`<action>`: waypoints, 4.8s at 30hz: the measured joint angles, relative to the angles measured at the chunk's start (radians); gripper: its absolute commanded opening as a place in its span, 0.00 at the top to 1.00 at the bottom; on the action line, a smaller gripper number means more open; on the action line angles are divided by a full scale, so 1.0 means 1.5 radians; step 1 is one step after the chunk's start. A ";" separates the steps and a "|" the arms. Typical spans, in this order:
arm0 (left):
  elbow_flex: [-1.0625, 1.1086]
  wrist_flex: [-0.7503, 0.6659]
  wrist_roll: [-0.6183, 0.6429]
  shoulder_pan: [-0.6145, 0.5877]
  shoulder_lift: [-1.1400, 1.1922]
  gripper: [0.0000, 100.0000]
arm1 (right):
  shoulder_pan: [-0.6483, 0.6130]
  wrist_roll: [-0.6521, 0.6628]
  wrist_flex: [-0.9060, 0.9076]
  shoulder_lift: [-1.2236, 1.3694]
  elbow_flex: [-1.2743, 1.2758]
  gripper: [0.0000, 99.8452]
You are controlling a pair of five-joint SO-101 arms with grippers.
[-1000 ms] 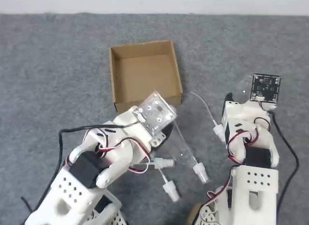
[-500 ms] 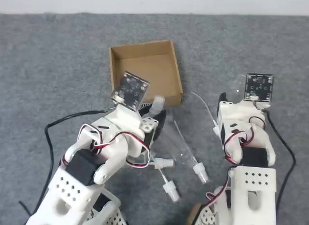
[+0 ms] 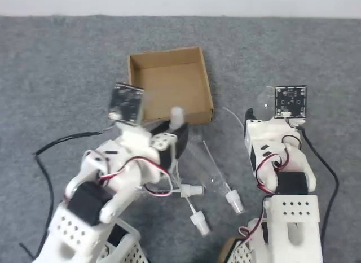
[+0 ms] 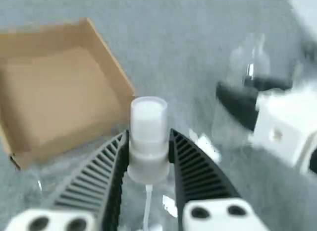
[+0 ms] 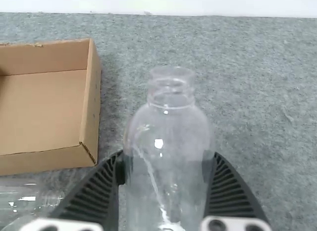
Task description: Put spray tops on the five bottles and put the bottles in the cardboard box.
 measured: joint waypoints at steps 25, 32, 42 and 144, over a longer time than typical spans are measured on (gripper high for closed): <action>0.113 -0.122 0.012 -0.077 -0.165 0.99 | -0.030 0.000 0.011 -0.099 0.047 0.90; 0.113 -0.122 0.014 -0.077 -0.165 0.99 | -0.030 0.000 0.011 -0.225 0.103 0.89; 0.113 -0.130 0.054 -0.141 -0.165 0.99 | -0.093 0.000 0.011 -0.314 0.150 0.89; 0.128 -0.158 0.442 -0.332 -0.166 0.99 | -0.309 0.382 -0.147 -0.338 0.362 0.90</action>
